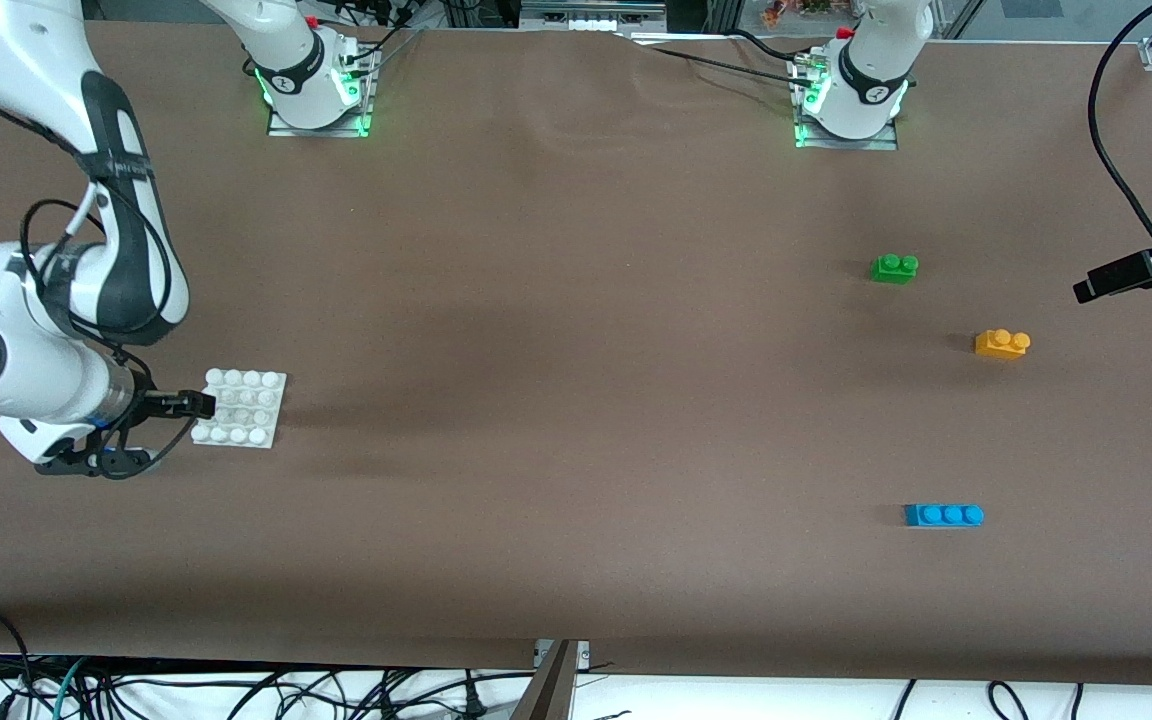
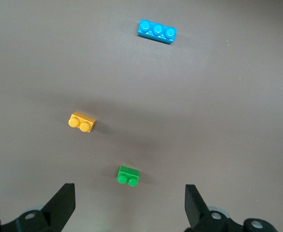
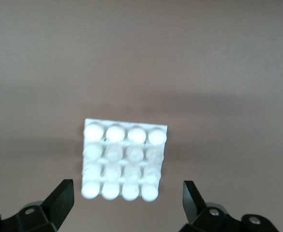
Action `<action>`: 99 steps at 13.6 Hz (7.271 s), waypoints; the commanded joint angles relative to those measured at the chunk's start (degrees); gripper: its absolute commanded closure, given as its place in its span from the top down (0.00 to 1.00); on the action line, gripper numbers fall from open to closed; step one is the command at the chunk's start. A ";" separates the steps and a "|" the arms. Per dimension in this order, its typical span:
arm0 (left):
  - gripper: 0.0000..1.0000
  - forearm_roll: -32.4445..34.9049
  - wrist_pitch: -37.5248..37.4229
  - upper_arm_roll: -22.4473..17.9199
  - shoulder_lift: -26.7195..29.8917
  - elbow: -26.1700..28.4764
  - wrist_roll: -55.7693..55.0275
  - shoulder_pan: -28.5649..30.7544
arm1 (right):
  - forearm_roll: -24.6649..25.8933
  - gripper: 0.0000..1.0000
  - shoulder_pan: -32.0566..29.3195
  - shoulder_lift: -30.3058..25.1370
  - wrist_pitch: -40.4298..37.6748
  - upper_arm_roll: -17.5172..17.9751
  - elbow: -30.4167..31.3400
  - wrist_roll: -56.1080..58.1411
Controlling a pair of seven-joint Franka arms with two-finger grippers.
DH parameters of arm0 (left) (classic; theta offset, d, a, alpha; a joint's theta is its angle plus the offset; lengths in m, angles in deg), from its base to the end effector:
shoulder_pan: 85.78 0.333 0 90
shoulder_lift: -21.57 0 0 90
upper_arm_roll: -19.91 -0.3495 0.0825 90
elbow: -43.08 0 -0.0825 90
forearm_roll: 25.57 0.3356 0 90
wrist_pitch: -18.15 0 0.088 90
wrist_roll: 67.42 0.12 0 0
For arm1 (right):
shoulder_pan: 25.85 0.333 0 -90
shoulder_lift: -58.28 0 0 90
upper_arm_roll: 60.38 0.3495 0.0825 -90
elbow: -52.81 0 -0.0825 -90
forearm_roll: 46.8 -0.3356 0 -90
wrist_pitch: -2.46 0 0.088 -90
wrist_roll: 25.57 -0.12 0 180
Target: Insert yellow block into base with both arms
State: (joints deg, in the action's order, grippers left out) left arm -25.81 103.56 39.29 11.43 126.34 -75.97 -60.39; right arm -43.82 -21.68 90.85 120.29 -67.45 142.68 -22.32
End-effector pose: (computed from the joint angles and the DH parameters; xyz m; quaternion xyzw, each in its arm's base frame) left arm 0.5456 0.0753 0.5989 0.9893 0.1269 -0.0653 0.0300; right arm 0.6628 -0.0231 0.3486 0.9974 0.0244 -0.0413 0.0538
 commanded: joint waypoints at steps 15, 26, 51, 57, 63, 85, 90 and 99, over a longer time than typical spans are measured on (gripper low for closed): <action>1.00 5.60 -3.68 1.10 2.15 -0.02 1.33 -0.17 | -2.45 1.00 -1.01 6.63 8.37 0.39 4.69 -1.23; 1.00 5.25 -3.41 0.57 3.03 -0.64 3.80 0.01 | -2.45 1.00 -0.92 6.63 15.05 0.39 10.85 -1.31; 1.00 5.51 -3.41 -0.13 3.03 -0.99 3.88 0.09 | -7.02 1.00 6.46 7.51 18.48 3.56 10.14 -5.78; 1.00 5.51 -3.41 -0.13 3.03 -0.99 3.88 0.09 | -7.02 1.00 11.47 7.77 20.58 3.56 10.06 -10.98; 1.00 5.51 -3.41 -0.13 3.03 -0.99 3.88 0.09 | -6.93 1.00 19.19 9.35 21.91 3.56 8.66 -19.83; 1.00 5.51 -3.24 -0.48 1.27 -0.99 9.59 1.67 | -6.67 1.00 44.16 19.99 22.09 3.47 -7.61 -46.75; 1.00 6.47 -0.78 -0.48 -1.01 -0.03 17.75 3.87 | -6.67 1.00 46.01 21.04 22.61 3.47 -8.31 -49.38; 1.00 10.61 11.06 -0.40 -4.27 9.54 31.29 7.56 | -5.97 1.00 46.81 19.29 14.04 2.86 -14.26 -49.30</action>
State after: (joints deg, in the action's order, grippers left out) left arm -16.41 110.22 38.44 6.05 131.43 -48.83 -54.70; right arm -49.20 25.02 108.35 139.77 -64.24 134.22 -71.69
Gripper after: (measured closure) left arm 0.000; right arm 0.000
